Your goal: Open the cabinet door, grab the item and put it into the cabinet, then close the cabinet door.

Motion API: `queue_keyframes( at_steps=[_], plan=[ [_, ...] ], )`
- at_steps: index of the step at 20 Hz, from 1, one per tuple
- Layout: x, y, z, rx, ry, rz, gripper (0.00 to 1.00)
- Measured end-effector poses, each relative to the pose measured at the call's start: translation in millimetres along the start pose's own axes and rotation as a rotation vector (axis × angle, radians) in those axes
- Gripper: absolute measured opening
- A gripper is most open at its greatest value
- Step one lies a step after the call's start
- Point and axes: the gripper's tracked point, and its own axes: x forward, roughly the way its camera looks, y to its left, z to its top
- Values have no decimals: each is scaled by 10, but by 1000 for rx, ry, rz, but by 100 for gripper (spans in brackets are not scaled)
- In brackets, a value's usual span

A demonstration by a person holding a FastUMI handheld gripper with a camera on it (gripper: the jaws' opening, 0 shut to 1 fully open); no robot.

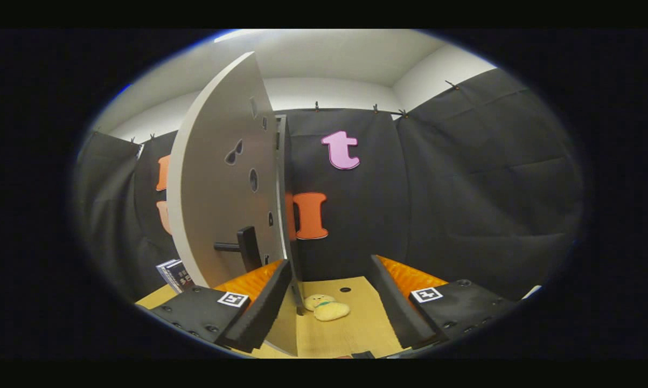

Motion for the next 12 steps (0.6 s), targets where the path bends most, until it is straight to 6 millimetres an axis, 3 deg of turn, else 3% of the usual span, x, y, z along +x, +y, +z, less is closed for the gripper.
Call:
queue_keyframes(
  at_steps=[12],
  plan=[
    [-25, 800, -139, -7, 6, 68, 94]
  ],
)
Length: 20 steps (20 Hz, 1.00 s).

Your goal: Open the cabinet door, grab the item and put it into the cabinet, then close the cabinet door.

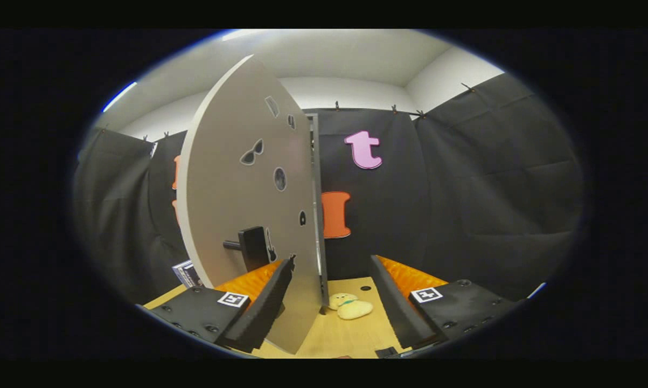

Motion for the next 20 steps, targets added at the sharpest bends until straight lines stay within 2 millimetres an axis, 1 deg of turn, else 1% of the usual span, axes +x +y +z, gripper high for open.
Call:
queue_keyframes(
  at_steps=[4, 8, 9, 10, 11, 12, 13, 15, 16, 18, 20],
  plan=[
    [99, 335, -13, -2, 5, 54, 94],
    [260, 694, -23, -1, 9, 131, 94],
    [292, 796, -38, 2, 9, 152, 94],
    [371, 948, -19, 9, 11, 172, 94],
    [404, 1065, -7, 16, 10, 196, 95],
    [386, 1095, -50, 24, 6, 225, 94],
    [413, 1175, -28, 32, 3, 255, 94],
    [431, 1436, -9, 46, -2, 315, 95],
    [453, 1533, -6, 40, -7, 329, 95],
    [512, 1654, -23, 15, -6, 340, 96],
    [563, 1827, -67, -8, 7, 359, 96]
  ],
)
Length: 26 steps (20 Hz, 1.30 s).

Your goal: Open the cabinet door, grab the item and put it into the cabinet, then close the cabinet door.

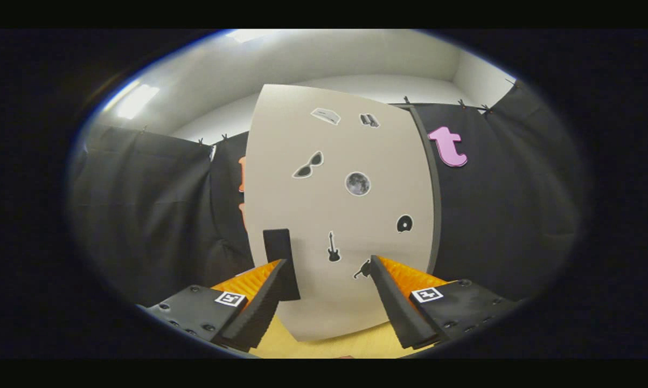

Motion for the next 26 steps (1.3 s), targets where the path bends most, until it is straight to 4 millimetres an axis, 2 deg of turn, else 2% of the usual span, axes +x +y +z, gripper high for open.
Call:
queue_keyframes(
  at_steps=[2, 4, 9, 15, 26],
  plan=[
    [103, 145, -52, -7, 22, 22, 96],
    [127, 154, -133, -8, 39, 23, 96],
    [549, 188, -320, -29, 70, -19, 96],
    [832, 236, -465, -42, 72, -51, 96],
    [1214, 343, -502, -39, 62, -114, 97]
  ],
)
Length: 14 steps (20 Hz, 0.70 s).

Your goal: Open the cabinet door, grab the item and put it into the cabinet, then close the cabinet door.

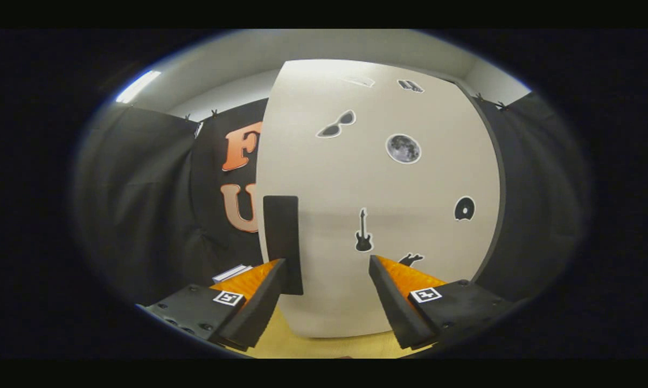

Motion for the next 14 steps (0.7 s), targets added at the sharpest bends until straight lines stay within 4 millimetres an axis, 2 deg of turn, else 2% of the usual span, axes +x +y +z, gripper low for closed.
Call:
queue_keyframes(
  at_steps=[9, 14],
  plan=[
    [200, 19, 10, 34, -9, -58, 95],
    [243, 4, 14, 17, -13, -81, 95]
  ],
)
